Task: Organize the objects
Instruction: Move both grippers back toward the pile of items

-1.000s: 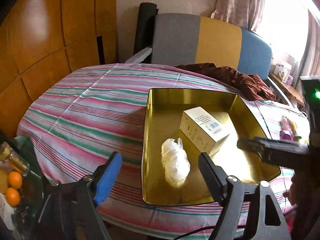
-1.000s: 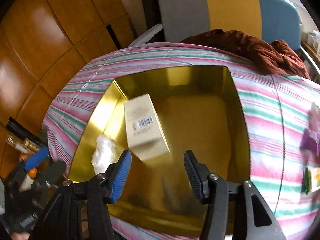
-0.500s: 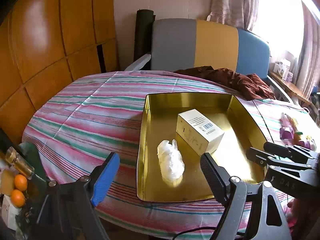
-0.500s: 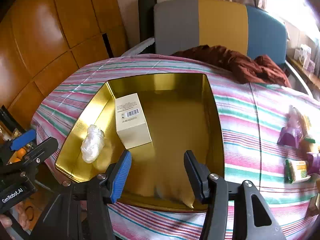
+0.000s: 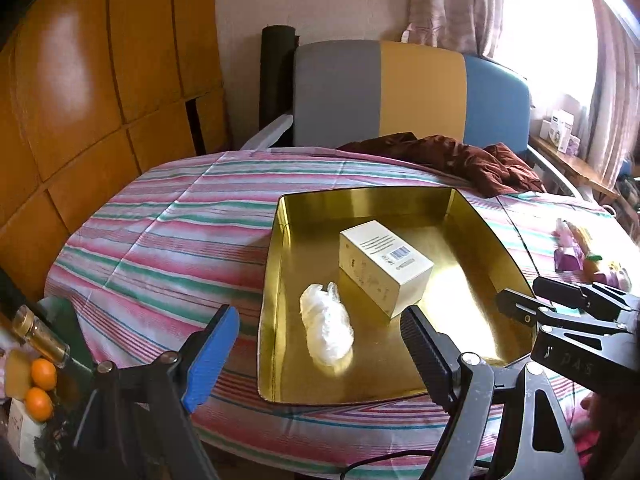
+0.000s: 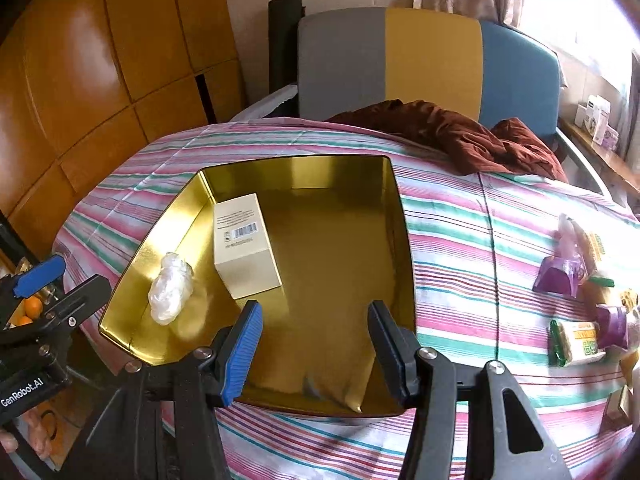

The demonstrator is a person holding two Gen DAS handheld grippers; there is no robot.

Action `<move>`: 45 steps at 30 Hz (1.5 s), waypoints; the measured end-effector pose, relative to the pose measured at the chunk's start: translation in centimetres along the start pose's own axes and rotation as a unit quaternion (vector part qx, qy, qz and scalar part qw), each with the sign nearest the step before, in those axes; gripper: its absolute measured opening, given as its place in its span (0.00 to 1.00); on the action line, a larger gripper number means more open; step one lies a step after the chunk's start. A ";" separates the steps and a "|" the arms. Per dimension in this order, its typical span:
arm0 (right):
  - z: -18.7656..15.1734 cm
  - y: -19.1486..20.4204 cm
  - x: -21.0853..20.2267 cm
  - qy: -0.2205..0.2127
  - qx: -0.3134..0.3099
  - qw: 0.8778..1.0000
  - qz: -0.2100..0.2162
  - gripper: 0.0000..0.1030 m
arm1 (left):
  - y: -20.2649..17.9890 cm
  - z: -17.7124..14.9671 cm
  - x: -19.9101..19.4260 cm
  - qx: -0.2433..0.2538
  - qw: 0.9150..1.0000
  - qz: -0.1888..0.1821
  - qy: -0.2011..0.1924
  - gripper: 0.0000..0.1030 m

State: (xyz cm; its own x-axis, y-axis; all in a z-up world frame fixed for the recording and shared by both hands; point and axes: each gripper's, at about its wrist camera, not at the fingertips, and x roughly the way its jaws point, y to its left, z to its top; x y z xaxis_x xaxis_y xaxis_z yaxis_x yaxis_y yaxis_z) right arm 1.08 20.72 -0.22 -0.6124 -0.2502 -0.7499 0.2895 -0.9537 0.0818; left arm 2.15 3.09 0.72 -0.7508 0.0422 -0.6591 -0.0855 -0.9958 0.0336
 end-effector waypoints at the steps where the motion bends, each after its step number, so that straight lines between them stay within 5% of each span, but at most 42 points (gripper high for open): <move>1: 0.0 -0.3 -0.1 0.000 0.003 1.000 -0.001 0.54 | -0.2 0.0 -0.1 0.004 1.000 0.000 -0.002 0.81; 24: -0.8 -7.9 -2.9 0.001 0.080 0.995 -0.053 0.54 | -6.8 0.8 -0.7 0.091 0.994 -0.054 -0.020 0.81; 34: -2.7 -15.1 -5.9 0.034 0.156 0.985 -0.063 0.54 | -10.9 1.4 -0.8 0.141 0.983 -0.111 -0.031 0.81; 45: -7.1 -27.8 -13.3 0.085 0.204 0.957 -0.189 0.54 | -17.5 1.5 0.0 0.202 0.962 -0.184 -0.014 0.81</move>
State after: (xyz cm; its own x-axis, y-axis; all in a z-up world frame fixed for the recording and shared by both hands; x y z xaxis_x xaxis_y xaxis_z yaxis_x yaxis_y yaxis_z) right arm 6.42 51.72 2.82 -0.4776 0.1241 -0.8698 -0.2614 -0.9652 0.0059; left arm 2.69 20.66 1.24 -0.6375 0.3940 -0.6621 -0.5924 -0.8001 0.0943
